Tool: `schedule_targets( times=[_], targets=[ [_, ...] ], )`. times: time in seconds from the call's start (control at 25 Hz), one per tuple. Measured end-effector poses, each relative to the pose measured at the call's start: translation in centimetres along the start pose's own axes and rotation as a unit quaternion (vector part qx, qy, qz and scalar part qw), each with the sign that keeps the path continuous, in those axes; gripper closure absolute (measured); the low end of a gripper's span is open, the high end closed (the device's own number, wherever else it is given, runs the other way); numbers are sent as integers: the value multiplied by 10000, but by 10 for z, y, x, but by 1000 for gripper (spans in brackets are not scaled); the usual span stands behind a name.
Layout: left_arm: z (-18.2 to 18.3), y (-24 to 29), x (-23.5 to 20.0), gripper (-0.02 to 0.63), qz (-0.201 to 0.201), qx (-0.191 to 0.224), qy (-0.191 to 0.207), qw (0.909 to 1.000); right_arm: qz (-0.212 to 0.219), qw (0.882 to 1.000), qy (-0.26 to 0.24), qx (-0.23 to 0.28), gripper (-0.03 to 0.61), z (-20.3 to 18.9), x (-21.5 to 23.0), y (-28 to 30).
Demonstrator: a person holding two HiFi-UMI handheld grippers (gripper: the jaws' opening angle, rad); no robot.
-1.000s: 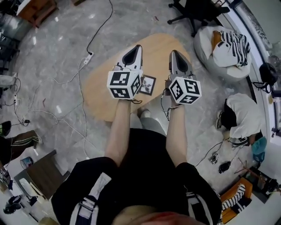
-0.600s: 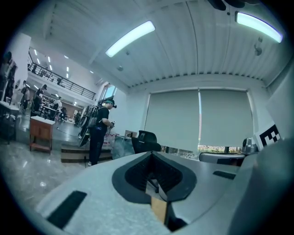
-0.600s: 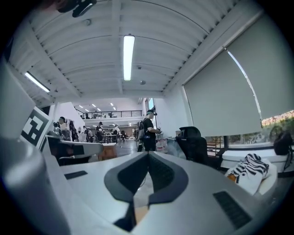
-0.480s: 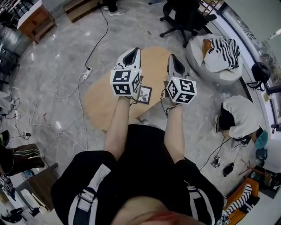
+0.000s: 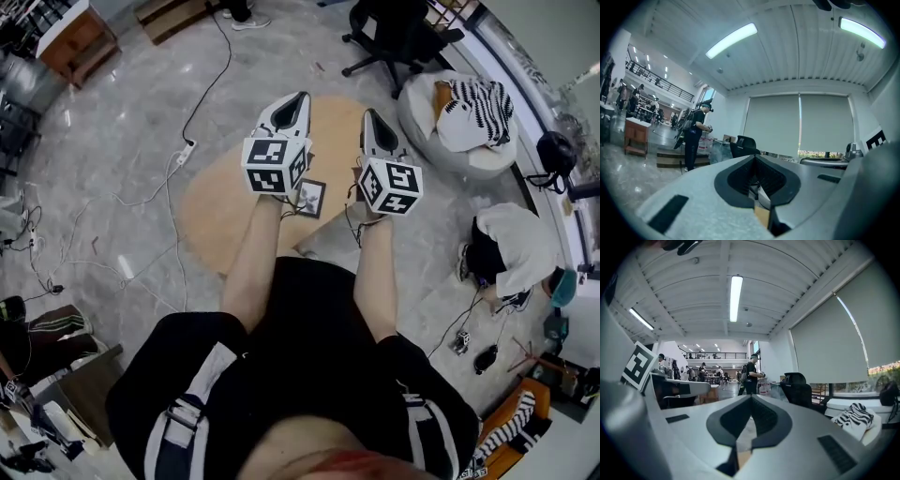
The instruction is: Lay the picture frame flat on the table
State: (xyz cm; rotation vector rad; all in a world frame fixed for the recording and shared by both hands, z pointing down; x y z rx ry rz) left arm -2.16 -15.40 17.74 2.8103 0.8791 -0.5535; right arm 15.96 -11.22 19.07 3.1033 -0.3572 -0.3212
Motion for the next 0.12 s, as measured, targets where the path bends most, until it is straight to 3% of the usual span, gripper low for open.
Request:
schedule_targets(
  times=[0.12],
  targets=[
    [6, -2, -7, 604, -14, 33, 13, 10000, 0, 10000, -8, 18, 568, 3, -6, 5]
  ],
)
Point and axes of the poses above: the fingertips, and each gripper's own axes: y forward along the fingers, x to its right, z out of its top, the point moved 7 cm from there along -y, backward along the fingers, and after that the axes turned 15 degrees about -y, right-handed, at the moved point
